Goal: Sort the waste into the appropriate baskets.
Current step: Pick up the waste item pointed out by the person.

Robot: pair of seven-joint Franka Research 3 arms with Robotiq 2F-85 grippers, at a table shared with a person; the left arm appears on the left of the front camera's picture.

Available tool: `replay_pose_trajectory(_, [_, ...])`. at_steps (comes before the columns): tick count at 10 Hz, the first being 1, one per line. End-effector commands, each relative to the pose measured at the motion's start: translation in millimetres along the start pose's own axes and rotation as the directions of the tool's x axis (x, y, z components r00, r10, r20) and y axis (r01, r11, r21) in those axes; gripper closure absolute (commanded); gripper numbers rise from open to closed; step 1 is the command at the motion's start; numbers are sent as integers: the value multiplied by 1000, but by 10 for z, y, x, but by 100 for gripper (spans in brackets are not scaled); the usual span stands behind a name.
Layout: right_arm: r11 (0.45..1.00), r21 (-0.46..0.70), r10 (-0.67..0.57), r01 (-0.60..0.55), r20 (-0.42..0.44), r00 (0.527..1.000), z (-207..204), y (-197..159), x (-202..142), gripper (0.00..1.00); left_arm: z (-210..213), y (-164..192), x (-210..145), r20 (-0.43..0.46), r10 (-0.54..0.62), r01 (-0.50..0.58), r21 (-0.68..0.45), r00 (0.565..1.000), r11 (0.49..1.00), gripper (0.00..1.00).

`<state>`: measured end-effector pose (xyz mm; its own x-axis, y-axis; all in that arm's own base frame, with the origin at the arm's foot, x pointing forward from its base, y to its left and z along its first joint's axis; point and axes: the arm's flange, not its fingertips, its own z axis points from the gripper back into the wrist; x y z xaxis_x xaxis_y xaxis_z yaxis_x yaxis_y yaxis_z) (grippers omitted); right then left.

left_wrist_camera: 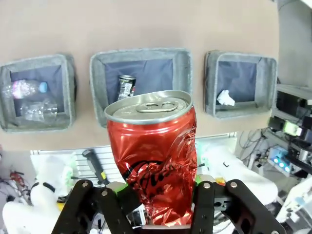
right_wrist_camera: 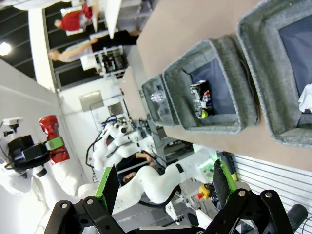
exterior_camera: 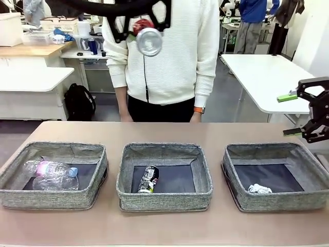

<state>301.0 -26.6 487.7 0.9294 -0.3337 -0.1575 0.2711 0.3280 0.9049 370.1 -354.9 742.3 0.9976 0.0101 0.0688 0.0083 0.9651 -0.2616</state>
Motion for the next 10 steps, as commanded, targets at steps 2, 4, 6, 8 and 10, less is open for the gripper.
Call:
replay_pose_trajectory(2, [1000, 18, -18, 18, -3, 1000, -2, 39, -4, 0, 124, -325, 139, 3, 24, -24, -21, 1000, 999, 75])
replay_pose_trajectory(4, [1000, 18, -18, 18, -3, 1000, -2, 39, -4, 0, 16, -234, 74, 4, -15, 15, -21, 1000, 1000, 75])
replay_pose_trajectory(6, [1000, 18, -18, 18, -3, 1000, -2, 39, -4, 0, 16, -234, 74, 4, -15, 15, -21, 1000, 1000, 75])
replay_pose_trajectory(8, [1000, 18, -18, 18, -3, 1000, -2, 39, -4, 0, 16, -234, 74, 4, -15, 15, -21, 1000, 1000, 75])
replay_pose_trajectory(10, [1000, 18, -18, 18, -3, 1000, -2, 39, -4, 0, 16, -234, 74, 4, -15, 15, -21, 1000, 1000, 75])
